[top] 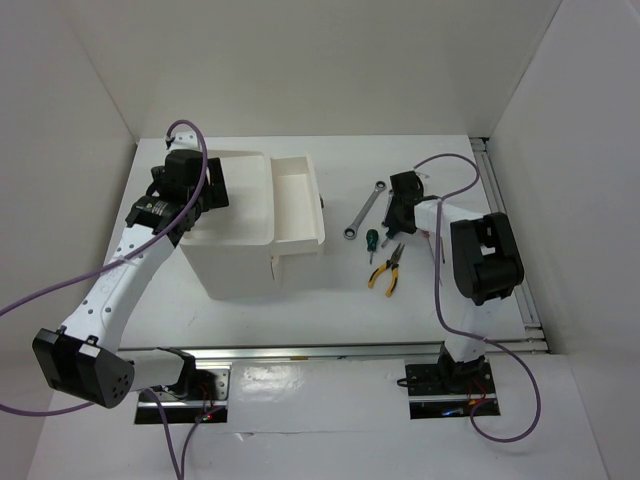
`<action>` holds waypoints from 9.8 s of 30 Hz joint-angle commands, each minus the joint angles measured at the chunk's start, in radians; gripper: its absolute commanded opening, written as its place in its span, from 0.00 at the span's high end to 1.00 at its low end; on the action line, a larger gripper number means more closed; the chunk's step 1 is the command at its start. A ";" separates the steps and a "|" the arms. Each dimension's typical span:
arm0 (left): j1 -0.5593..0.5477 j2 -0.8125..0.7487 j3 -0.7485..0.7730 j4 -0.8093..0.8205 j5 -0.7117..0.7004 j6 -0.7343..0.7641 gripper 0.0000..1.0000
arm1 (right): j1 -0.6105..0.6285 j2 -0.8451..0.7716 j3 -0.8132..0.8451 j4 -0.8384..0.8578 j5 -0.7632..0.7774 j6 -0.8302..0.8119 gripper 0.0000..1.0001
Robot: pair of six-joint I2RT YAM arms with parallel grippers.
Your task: Sort the tools into containers
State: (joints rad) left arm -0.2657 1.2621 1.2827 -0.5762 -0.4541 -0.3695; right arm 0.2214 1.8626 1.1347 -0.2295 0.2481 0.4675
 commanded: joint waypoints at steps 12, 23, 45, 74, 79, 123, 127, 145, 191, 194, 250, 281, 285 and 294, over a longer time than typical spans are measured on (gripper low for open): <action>-0.027 0.060 -0.028 -0.053 0.134 -0.016 0.06 | -0.007 -0.209 0.106 -0.134 0.037 0.010 1.00; -0.027 0.060 -0.028 -0.053 0.134 -0.016 0.06 | 0.104 -0.499 0.240 0.057 -0.334 0.057 1.00; -0.027 0.060 -0.028 -0.053 0.143 -0.016 0.05 | 0.455 -0.227 0.430 0.116 -0.325 0.011 0.08; -0.027 0.060 -0.028 -0.044 0.152 -0.016 0.04 | 0.272 -0.172 -0.003 -0.088 0.188 0.017 0.12; -0.027 0.060 -0.028 -0.044 0.152 -0.016 0.04 | 0.216 -0.106 -0.003 -0.064 0.109 0.008 0.14; -0.027 0.088 -0.028 -0.044 0.152 -0.016 0.02 | 0.547 -0.303 0.391 0.044 -0.113 -0.040 0.61; -0.027 0.088 -0.028 -0.044 0.152 -0.016 0.02 | 0.567 -0.244 0.422 0.058 -0.109 -0.058 0.33; -0.027 0.097 -0.028 -0.044 0.152 -0.016 0.02 | 0.435 -0.292 0.281 -0.088 0.229 -0.187 1.00; -0.027 0.106 -0.028 -0.044 0.180 -0.006 0.02 | 0.196 -0.237 -0.329 1.014 -0.816 0.196 0.32; -0.027 0.106 -0.028 -0.044 0.180 -0.006 0.02 | 0.196 -0.087 -0.303 1.235 -0.984 0.338 0.32; -0.036 0.106 -0.028 -0.044 0.180 0.003 0.00 | 0.254 0.371 -0.099 1.743 -1.070 0.666 1.00; -0.036 0.106 -0.028 -0.044 0.180 0.003 0.00 | -0.142 -0.331 -0.285 0.654 -0.774 0.011 0.00; -0.036 0.106 -0.028 -0.044 0.180 0.003 0.00 | -0.132 -0.378 -0.132 0.232 -0.328 -0.107 0.00; -0.036 0.106 -0.028 -0.044 0.180 0.003 0.00 | -0.191 -0.217 -0.081 -0.011 -0.178 -0.202 0.08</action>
State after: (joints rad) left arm -0.2775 1.3159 1.2942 -0.5056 -0.3912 -0.3912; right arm 0.0372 1.6108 1.0412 -0.0929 -0.0212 0.3347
